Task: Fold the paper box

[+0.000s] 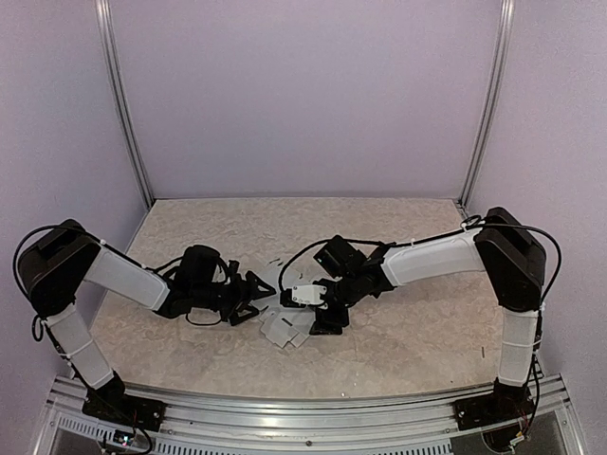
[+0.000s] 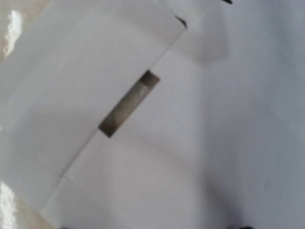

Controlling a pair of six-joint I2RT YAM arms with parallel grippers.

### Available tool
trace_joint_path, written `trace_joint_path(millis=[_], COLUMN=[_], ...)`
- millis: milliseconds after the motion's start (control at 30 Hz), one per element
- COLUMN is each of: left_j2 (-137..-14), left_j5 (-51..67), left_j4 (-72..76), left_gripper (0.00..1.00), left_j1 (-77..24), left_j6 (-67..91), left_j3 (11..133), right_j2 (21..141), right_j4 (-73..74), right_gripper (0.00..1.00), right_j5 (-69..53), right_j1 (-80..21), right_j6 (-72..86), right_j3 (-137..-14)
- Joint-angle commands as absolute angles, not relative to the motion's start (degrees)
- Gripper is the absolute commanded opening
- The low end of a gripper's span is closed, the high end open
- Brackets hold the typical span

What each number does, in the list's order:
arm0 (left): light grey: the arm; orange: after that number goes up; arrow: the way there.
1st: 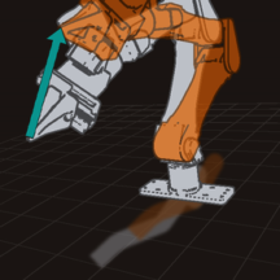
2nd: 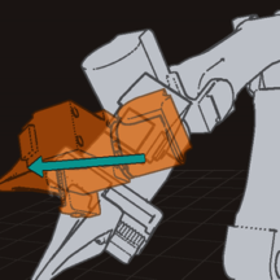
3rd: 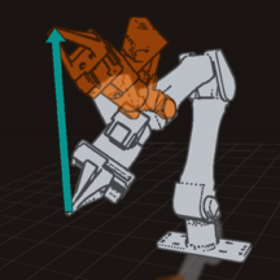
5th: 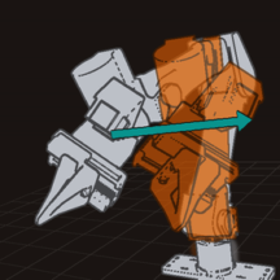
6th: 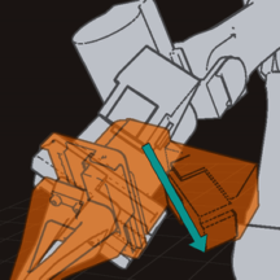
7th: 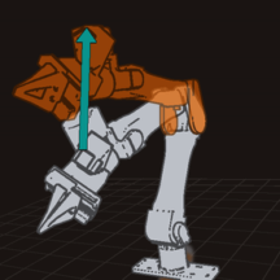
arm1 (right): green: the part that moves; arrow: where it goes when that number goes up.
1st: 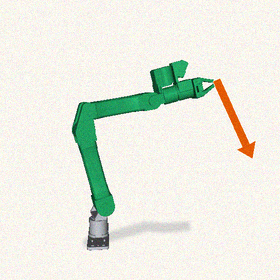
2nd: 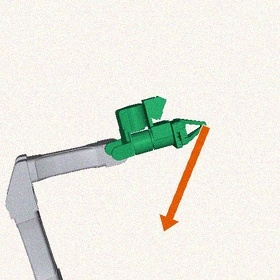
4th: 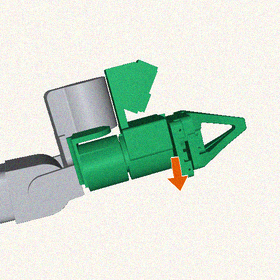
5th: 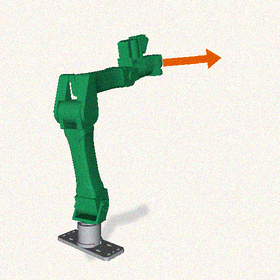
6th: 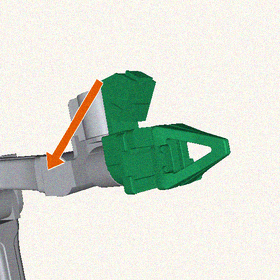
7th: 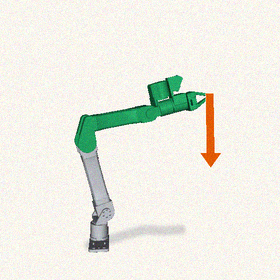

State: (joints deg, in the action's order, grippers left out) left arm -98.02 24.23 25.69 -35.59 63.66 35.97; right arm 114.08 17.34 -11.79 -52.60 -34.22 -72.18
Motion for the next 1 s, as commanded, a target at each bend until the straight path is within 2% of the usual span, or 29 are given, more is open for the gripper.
trace_joint_path(millis=[0, 233, 400, 600, 767, 967], left_j2=[-96.65, -93.79, -90.16, -83.22, -80.34, -81.69], left_j5=[24.36, 23.6, 21.3, 20.09, 22.65, 25.11], left_j4=[29.2, 28.49, 19.13, 11.2, 14.84, 17.77], left_gripper=[0.85, 0.84, 0.84, 0.84, 0.8, 0.75], left_j1=[-35.65, -35.9, -35.71, -34.46, -34.78, -37.74], left_j6=[63.95, 63.3, 61.48, 59.62, 59.28, 49.28], left_j3=[34.9, 35.41, 34.97, 31.35, 27.0, 27.66], right_j2=[113.79, 109.53, 109.94, 112.9, 114.32, 107.85], right_j4=[19.4, 15.31, 14.64, 17.73, 20.46, 21.52], right_gripper=[0.77, 0.76, 0.76, 0.76, 0.76, 0.77], right_j5=[-11.8, -4.52, 1.42, 0.26, -1.1, -3.79], right_j1=[-52.57, -58.36, -63.09, -63.71, -64.25, -60.58], right_j6=[-34.15, -38.61, -43.96, -46.19, -47.28, -47.25], right_j3=[-71.43, -68.93, -69.33, -76.26, -80.42, -75.17])
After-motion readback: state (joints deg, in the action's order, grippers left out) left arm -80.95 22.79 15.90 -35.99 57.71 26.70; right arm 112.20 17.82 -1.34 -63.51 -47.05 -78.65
